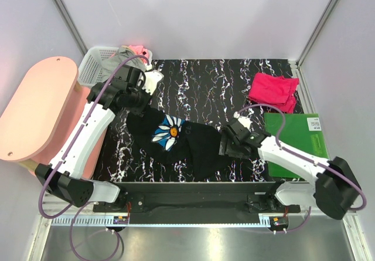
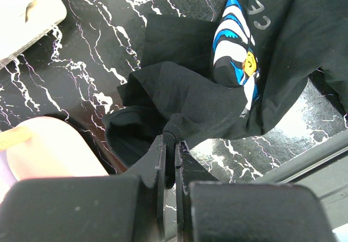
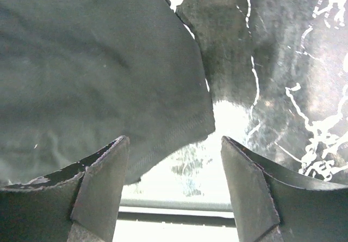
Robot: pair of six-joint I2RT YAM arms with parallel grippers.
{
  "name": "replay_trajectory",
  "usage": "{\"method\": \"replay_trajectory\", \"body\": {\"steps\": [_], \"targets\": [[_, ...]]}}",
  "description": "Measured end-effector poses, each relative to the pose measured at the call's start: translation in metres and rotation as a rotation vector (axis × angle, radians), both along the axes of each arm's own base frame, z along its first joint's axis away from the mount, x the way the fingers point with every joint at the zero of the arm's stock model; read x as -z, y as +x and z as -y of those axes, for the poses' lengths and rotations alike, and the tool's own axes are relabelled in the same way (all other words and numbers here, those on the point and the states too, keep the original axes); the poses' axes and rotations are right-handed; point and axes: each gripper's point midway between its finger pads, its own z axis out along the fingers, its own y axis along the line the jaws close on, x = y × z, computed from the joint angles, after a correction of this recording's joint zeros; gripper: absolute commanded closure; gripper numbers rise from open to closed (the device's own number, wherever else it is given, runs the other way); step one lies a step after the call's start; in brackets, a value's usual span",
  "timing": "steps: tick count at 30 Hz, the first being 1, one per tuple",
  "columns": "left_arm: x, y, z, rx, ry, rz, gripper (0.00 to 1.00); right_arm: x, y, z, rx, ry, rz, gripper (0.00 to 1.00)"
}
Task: Fold and stack the t-shirts
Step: Flatten the tshirt out
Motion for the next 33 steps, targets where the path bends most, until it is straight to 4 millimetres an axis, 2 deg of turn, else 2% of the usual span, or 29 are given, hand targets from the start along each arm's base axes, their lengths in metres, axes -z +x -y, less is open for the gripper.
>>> {"method": "replay_trajectory", "body": {"steps": [3,8,12,17,22,24,28,33], "targets": [[0.0,0.0,0.0,0.0,0.0,0.0,1.0,-0.002,-0.005,0.005,0.013,0.01,0.006,0.24],[0.0,0.0,0.0,0.0,0.0,0.0,1.0,0.021,-0.014,0.012,0.027,-0.046,-0.064,0.25],[0.0,0.0,0.0,-0.001,0.0,0.0,1.0,0.03,-0.016,0.014,0.03,-0.075,-0.095,0.25],[0.0,-0.001,-0.001,0.0,-0.001,0.003,1.0,0.032,-0.008,0.015,0.054,-0.062,-0.085,0.27],[0.001,-0.005,-0.003,-0.001,0.001,0.001,1.0,0.048,-0.003,0.021,0.085,-0.058,-0.099,0.29],[0.001,-0.006,-0.004,-0.002,0.002,0.002,1.0,0.047,0.001,0.018,0.089,-0.046,-0.088,0.3],[0.0,-0.008,-0.006,-0.003,0.004,0.006,1.0,0.047,0.01,0.01,0.086,-0.025,-0.082,0.38],[-0.001,-0.008,-0.008,-0.005,0.005,0.011,1.0,0.045,0.021,-0.009,0.072,0.051,-0.068,0.59]]}}
